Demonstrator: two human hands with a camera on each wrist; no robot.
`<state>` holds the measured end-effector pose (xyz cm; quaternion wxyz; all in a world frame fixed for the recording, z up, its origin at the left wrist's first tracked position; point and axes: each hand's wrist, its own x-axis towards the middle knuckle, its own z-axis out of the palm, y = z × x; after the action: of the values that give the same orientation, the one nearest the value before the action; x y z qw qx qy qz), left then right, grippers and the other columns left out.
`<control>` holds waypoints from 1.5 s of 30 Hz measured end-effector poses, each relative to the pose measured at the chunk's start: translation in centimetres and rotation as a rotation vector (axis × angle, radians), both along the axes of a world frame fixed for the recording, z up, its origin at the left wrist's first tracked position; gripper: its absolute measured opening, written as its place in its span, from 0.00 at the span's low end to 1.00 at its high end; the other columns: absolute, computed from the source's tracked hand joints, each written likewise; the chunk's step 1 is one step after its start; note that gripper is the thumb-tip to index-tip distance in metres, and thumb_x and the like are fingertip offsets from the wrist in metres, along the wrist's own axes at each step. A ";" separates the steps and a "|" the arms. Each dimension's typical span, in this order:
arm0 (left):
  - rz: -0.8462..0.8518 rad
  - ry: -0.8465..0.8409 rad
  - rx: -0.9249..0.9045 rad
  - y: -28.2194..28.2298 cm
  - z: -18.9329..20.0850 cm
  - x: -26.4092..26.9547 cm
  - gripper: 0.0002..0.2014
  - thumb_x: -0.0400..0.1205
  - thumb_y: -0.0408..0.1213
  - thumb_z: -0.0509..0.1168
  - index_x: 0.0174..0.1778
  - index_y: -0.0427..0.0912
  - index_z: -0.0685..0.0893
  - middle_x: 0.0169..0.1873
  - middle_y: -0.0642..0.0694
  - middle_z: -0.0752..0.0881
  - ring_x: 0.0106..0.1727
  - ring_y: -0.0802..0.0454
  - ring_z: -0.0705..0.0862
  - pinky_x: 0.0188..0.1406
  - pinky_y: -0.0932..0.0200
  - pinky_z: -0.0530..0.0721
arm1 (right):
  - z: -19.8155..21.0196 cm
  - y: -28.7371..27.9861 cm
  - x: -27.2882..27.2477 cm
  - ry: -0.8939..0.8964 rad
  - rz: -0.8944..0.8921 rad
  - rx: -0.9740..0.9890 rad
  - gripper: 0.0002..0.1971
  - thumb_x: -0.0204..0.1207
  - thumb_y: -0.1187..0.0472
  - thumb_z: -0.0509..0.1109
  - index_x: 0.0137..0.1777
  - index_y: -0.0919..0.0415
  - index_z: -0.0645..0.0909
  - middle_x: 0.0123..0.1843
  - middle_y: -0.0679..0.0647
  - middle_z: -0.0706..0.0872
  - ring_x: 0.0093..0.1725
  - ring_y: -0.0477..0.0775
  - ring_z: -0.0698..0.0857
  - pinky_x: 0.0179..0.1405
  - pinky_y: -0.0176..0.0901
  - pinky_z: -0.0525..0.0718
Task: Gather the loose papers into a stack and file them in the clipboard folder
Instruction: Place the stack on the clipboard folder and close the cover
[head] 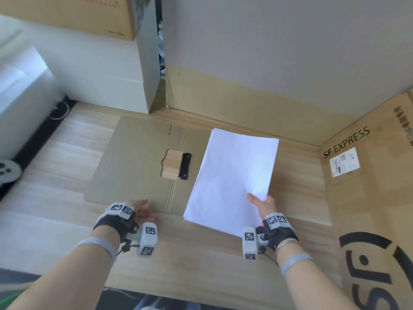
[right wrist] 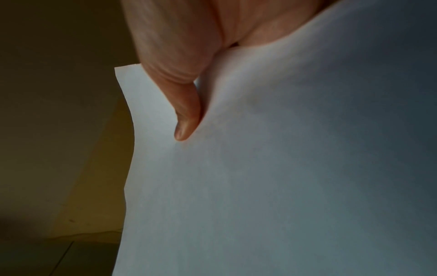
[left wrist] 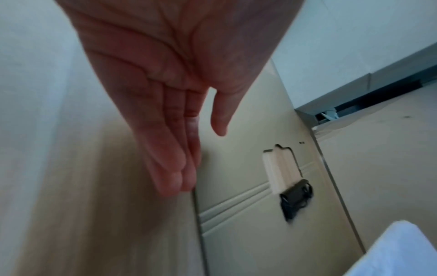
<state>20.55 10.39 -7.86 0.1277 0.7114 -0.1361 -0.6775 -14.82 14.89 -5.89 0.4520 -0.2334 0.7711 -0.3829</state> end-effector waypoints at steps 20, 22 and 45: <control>-0.872 -0.761 -0.630 -12.3 -0.8 -12.2 0.14 0.74 0.30 0.59 0.55 0.35 0.73 0.55 0.33 0.78 0.41 0.38 0.79 0.45 0.49 0.81 | -2.8 -6.7 -0.4 0.008 0.193 0.108 0.20 0.73 0.63 0.74 0.61 0.74 0.80 0.59 0.66 0.85 0.52 0.54 0.81 0.52 0.40 0.74; -0.895 -0.747 -0.620 -12.7 -1.0 -12.1 0.11 0.75 0.30 0.58 0.53 0.35 0.71 0.54 0.33 0.78 0.40 0.38 0.77 0.41 0.50 0.78 | -3.2 -7.0 -0.4 0.000 0.206 0.116 0.19 0.73 0.63 0.74 0.61 0.73 0.80 0.59 0.66 0.85 0.53 0.55 0.82 0.53 0.40 0.74; -1.082 -0.516 -0.779 -13.6 -0.1 -10.0 0.17 0.78 0.28 0.58 0.62 0.42 0.80 0.41 0.43 0.77 0.45 0.48 0.75 0.43 0.61 0.72 | -3.3 -8.3 1.4 0.062 0.263 0.146 0.18 0.74 0.66 0.72 0.63 0.71 0.79 0.61 0.63 0.85 0.63 0.60 0.84 0.53 0.35 0.73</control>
<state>10.60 -3.16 -7.96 -0.0179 0.5847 -0.7278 -0.3581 -13.47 6.62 -9.21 0.4898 -0.3106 0.7734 -0.2560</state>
